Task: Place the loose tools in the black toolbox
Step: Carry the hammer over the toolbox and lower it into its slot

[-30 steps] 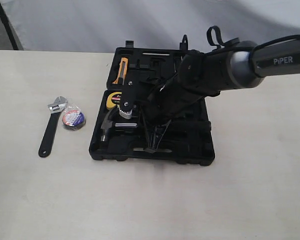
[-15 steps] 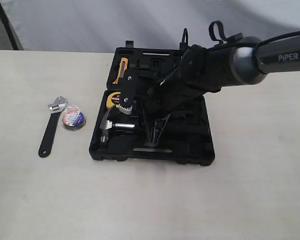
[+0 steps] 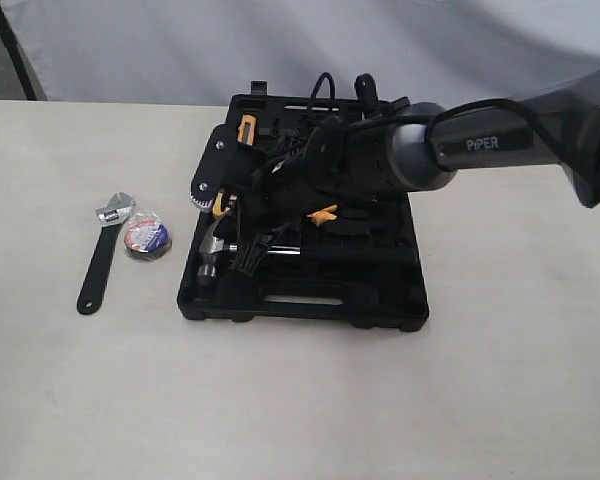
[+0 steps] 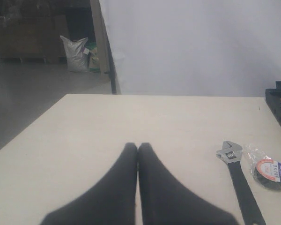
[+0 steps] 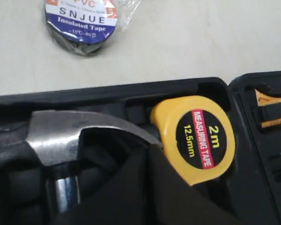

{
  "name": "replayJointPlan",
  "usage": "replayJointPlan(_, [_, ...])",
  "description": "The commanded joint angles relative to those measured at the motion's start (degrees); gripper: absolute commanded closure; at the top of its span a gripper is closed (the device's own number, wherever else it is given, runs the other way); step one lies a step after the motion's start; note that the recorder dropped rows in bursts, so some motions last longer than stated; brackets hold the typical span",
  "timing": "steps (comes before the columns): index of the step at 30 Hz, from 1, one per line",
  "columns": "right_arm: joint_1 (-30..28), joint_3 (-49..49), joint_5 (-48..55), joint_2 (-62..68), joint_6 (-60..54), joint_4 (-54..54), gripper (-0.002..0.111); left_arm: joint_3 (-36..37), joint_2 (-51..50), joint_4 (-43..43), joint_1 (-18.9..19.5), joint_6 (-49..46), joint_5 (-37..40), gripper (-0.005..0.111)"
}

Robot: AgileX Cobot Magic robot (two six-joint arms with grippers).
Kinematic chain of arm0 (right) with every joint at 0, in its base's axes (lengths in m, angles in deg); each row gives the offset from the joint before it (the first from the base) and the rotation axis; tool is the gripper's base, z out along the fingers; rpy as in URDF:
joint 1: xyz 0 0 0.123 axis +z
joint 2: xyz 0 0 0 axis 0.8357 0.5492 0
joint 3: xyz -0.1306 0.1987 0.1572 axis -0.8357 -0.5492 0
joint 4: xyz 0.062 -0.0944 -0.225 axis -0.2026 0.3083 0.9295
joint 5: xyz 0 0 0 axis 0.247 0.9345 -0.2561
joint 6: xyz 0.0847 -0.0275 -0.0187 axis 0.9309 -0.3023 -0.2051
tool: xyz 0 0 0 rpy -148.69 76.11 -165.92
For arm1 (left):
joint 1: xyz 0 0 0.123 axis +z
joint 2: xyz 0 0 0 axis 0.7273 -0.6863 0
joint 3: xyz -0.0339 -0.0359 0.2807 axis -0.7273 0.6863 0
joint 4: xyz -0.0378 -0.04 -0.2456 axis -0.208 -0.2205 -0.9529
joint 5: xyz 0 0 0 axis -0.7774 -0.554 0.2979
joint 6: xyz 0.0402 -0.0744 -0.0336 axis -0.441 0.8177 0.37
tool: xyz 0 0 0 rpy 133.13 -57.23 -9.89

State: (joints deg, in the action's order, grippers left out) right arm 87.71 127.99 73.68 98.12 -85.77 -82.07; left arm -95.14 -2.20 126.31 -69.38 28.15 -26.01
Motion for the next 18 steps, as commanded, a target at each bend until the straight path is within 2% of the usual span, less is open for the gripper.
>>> replayJointPlan(1, [0.1, 1.2, 10.4, 1.2, 0.7, 0.6, 0.108, 0.5, 0.5, -0.8, 0.2, 0.6, -1.0, 0.105])
replayJointPlan(8, [0.1, 5.3, 18.6, 1.1, 5.1, 0.6, 0.108, 0.5, 0.5, -0.8, 0.2, 0.6, -1.0, 0.105])
replayJointPlan(15, [-0.2, 5.6, 16.5, 0.1, 5.4, 1.8, 0.108, 0.5, 0.5, -0.8, 0.2, 0.6, -1.0, 0.105])
replayJointPlan(18, [-0.3, 5.6, 16.7, -2.1, 8.7, 3.4, 0.108, 0.5, 0.5, -0.8, 0.2, 0.6, -1.0, 0.105])
